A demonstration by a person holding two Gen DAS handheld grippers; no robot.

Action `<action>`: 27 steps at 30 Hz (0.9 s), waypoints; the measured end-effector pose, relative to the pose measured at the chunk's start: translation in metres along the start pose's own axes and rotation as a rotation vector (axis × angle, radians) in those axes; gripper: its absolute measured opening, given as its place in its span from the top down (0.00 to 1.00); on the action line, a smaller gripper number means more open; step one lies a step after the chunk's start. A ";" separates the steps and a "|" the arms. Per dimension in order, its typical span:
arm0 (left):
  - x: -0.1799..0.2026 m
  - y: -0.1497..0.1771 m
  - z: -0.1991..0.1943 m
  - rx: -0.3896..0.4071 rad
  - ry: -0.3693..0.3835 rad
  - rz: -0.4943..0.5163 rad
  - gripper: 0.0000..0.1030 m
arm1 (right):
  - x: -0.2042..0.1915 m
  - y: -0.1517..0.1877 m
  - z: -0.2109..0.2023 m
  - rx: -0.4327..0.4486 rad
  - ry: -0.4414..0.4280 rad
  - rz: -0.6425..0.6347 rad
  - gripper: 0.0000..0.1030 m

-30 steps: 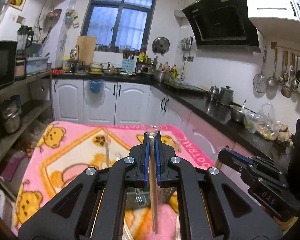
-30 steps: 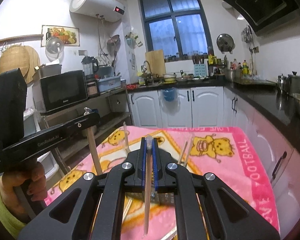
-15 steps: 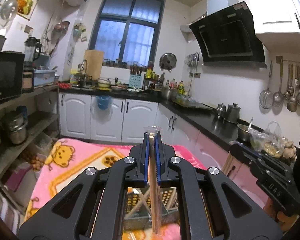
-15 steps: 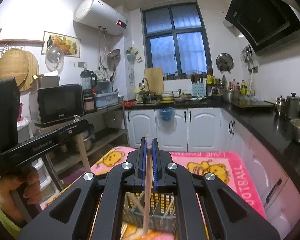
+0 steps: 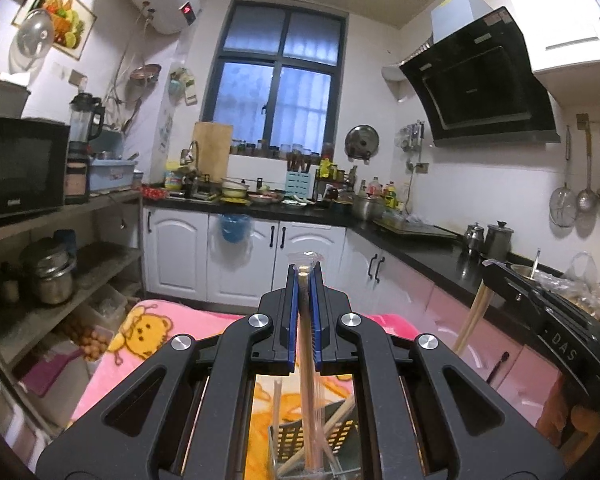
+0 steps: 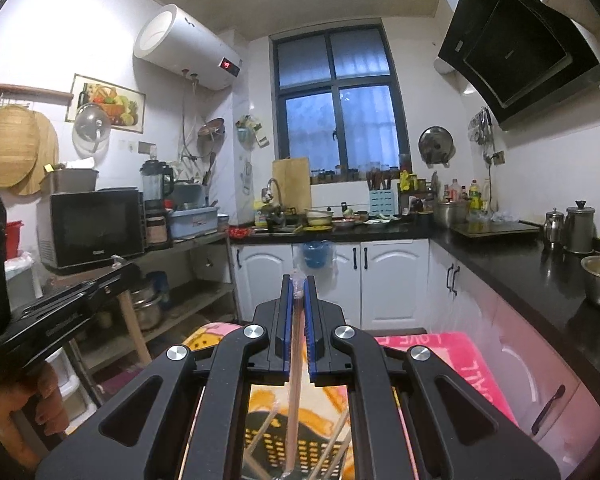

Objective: Organize utensils
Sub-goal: 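Lift both wrapped chopsticks upright and carry them above the green caddy, then lower the chopsticks into the caddy slots and open both tools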

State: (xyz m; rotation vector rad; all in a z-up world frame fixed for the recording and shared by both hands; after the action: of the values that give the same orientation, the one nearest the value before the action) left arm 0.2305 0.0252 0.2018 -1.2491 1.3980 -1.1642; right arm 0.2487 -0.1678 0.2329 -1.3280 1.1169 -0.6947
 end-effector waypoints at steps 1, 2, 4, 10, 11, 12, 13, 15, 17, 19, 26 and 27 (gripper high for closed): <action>-0.001 0.002 0.003 -0.003 -0.001 -0.003 0.97 | 0.002 0.003 0.005 0.000 0.011 -0.009 0.94; -0.003 0.006 0.007 -0.006 -0.004 -0.011 0.97 | 0.003 0.006 0.008 -0.001 0.019 -0.015 0.94; -0.005 0.011 0.013 -0.010 -0.008 -0.021 0.97 | 0.004 0.012 0.015 -0.007 0.024 -0.016 0.94; -0.006 0.029 0.022 0.003 -0.037 -0.019 0.97 | 0.005 0.031 0.031 -0.028 0.027 -0.019 0.94; -0.006 0.033 0.023 0.005 -0.039 -0.019 0.97 | 0.005 0.033 0.033 -0.031 0.028 -0.019 0.94; -0.005 0.035 0.024 0.006 -0.039 -0.021 0.97 | 0.004 0.036 0.035 -0.036 0.029 -0.018 0.94; -0.007 0.039 0.027 0.005 -0.036 -0.029 0.97 | 0.005 0.039 0.037 -0.042 0.031 -0.014 0.94; -0.009 0.046 0.030 -0.002 -0.032 -0.040 0.97 | 0.005 0.044 0.040 -0.054 0.030 -0.007 0.94; -0.011 0.052 0.034 -0.015 -0.033 -0.050 0.97 | 0.005 0.048 0.042 -0.061 0.031 0.000 0.94; -0.012 0.058 0.037 -0.030 -0.028 -0.057 0.97 | 0.004 0.053 0.043 -0.069 0.028 0.003 0.94; -0.012 0.075 0.040 -0.088 -0.012 -0.071 0.93 | 0.006 0.068 0.047 -0.123 0.033 0.009 0.90; -0.012 0.077 0.040 -0.092 -0.009 -0.074 0.90 | 0.007 0.070 0.046 -0.129 0.034 0.015 0.85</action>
State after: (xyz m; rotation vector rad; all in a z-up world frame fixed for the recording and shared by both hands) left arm 0.2595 0.0377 0.1206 -1.3789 1.4229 -1.1539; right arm 0.2793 -0.1443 0.1582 -1.4191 1.2151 -0.6451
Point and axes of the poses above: each gripper's, at about its wrist camera, not at the fingertips, and z roughly the way its jaws point, x to its right, y to its underside, the point moved 2 cm from there along z, roughly the way its jaws point, and after that the axes turned 10 degrees about z, right-handed, at the moved point
